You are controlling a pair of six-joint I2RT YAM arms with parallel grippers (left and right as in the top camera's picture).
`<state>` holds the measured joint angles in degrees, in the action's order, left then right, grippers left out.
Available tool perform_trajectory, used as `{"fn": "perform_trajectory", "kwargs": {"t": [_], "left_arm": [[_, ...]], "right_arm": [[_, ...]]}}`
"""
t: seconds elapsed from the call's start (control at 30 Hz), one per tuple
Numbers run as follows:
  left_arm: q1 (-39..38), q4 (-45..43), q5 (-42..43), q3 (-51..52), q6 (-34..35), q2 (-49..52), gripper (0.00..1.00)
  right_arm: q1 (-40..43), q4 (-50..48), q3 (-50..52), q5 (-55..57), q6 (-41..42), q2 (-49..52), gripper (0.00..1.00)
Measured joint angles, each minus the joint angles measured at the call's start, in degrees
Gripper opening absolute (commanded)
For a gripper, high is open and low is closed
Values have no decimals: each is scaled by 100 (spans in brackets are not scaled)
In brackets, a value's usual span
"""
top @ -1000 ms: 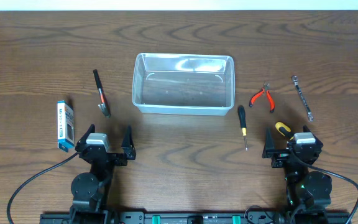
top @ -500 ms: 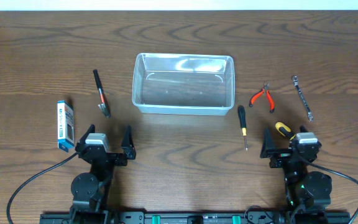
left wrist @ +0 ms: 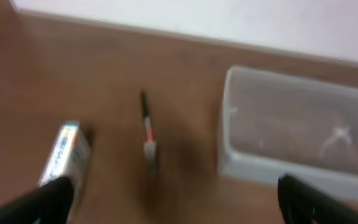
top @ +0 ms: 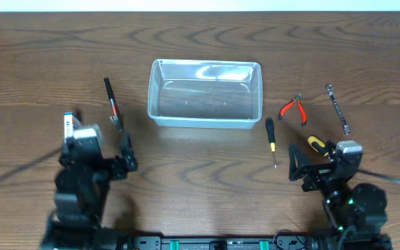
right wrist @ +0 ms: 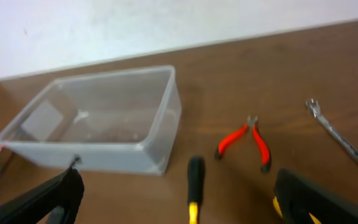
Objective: Pack container
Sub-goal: 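Move the left gripper over the red-handled tool left of the container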
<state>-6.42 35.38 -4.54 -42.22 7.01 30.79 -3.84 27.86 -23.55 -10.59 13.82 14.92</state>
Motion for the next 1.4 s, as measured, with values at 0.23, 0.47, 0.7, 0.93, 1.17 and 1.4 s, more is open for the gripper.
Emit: {"fn": "perform_trajectory", "kwargs": {"t": [0.23,0.47,0.7,0.93,1.17,1.4], "left_arm": [[0,2404,-151,-2387,68,2107,98],[0,3932,531,-3689,225,3425,98],[297,3598,1108,-3851,409,3764,98],[1266,3053,1189,-3862,494,4734,98],[1403,2577,1167,-3862,404,5851,98],[1403,2186,1163,-3862,348,6782,98]], "right_arm": [[0,2015,-1751,15,-304,2142,99],[2,3827,-3386,717,-511,4170,99],[0,3910,-3834,927,-584,5187,99],[2,3923,-3834,960,-651,5309,99],[0,3875,-3838,977,-667,5309,99],[0,3834,-3838,999,-667,5309,99]]}}
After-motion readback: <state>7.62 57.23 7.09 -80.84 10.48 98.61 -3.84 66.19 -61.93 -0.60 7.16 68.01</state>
